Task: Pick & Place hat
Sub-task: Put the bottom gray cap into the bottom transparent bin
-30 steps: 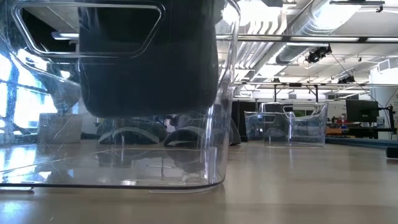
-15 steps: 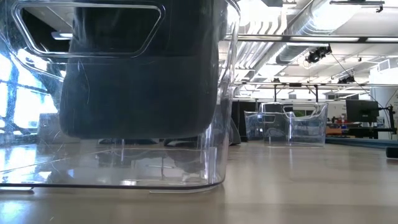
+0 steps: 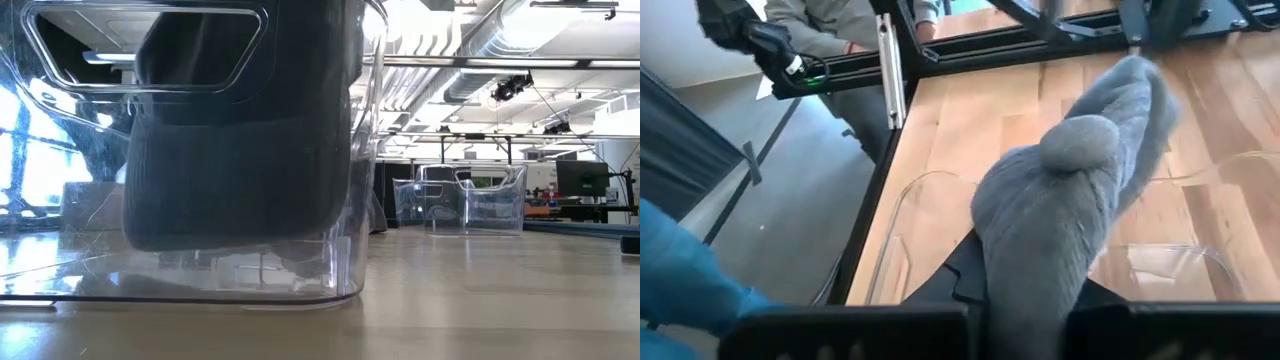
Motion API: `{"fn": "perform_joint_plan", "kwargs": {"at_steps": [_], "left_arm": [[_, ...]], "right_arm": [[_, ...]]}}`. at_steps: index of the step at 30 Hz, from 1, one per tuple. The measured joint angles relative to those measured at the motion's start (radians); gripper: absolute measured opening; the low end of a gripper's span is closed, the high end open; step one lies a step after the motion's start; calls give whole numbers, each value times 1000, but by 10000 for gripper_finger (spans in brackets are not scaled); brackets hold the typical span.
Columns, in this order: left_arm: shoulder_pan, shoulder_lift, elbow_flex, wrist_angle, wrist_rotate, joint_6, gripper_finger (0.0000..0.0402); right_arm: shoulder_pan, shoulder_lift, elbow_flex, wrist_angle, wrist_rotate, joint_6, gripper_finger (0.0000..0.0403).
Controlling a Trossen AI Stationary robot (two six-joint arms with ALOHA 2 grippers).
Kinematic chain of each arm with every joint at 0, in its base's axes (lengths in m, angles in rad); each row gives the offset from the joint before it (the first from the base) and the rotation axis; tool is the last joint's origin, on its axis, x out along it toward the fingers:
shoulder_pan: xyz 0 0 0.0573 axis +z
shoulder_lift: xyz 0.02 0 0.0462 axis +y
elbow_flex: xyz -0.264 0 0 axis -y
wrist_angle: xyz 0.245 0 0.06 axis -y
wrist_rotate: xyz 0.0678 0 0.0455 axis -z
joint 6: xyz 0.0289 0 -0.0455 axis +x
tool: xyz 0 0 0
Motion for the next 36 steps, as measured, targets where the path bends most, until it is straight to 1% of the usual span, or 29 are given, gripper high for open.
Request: {"fn": "perform_joint_plan", "kwargs": {"at_steps": [3,6,8,13,15,16,18,21,25,30,36], "left_arm": [[-1,-27,1,-108,-72,-59,176],[-9,-30,-5,-173,-129,-151,174],[-39,-56,-52,-177,-173,-206,165],[-101,-131,-257,-59,-226,-376,122],[-108,-143,-327,45,-244,-441,102],[-107,-144,-353,91,-253,-471,93],[-107,-144,-395,122,-262,-535,73],[-107,-143,-406,158,-305,-611,42],[-107,-137,-406,199,-359,-653,6],[-107,-137,-406,248,-392,-651,9],[-106,-75,-406,362,-411,-621,9]], "right_arm": [[1,0,0,-39,7,1,13],[1,0,0,-48,20,28,20],[1,0,0,-48,29,47,31],[-17,-3,0,-45,57,80,80],[-32,-5,0,-40,44,114,105],[-39,-5,0,-40,31,129,117],[-53,-9,0,-47,-5,151,141],[-67,-22,0,-65,-52,184,173],[-77,-38,0,-80,-65,199,197],[-78,-41,0,-93,-63,199,201],[-77,-42,0,-93,-61,199,202]]}}
